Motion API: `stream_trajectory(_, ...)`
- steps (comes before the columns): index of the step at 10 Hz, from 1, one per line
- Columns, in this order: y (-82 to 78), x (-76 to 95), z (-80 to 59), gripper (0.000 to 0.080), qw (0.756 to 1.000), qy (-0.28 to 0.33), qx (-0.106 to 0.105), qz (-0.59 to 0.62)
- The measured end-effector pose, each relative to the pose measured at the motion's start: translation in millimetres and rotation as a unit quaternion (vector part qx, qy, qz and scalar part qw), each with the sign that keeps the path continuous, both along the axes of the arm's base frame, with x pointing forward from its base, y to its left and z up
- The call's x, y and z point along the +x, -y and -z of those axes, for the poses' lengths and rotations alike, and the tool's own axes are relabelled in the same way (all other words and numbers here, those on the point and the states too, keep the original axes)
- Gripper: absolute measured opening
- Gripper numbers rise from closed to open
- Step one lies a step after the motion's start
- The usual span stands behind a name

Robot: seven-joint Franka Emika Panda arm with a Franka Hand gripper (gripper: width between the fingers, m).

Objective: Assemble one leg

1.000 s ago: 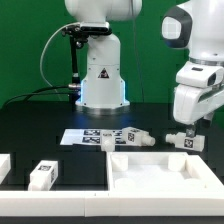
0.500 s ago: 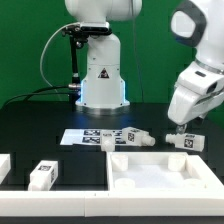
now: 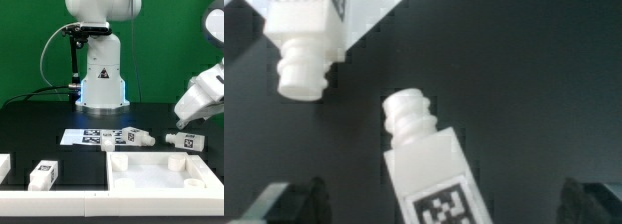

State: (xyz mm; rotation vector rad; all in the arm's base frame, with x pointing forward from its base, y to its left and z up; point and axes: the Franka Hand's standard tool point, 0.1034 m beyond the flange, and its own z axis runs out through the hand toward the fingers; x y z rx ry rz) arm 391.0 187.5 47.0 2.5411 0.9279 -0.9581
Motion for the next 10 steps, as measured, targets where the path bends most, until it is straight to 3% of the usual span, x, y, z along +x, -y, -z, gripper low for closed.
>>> stream_trajectory(1, -5.3, 5.4, 4.8, 0.0649, 1.0, -0.025, -0.017, 0.001)
stream_trajectory(2, -14.8, 14.8, 11.6, 0.0649, 1.0, -0.022, -0.012, -0.001)
stream_trajectory(5, -12.6, 14.6, 12.5, 0.0649, 1.0, -0.021, -0.011, 0.001)
stream_trajectory(7, -16.0, 20.3, 10.0, 0.0649, 0.998, -0.054, -0.035, -0.026)
stream_trajectory(8, -26.4, 31.4, 14.2, 0.0649, 0.996, -0.06, -0.041, -0.045)
stream_trajectory(10, -25.3, 32.8, 16.5, 0.0649, 0.997, -0.052, -0.035, -0.039)
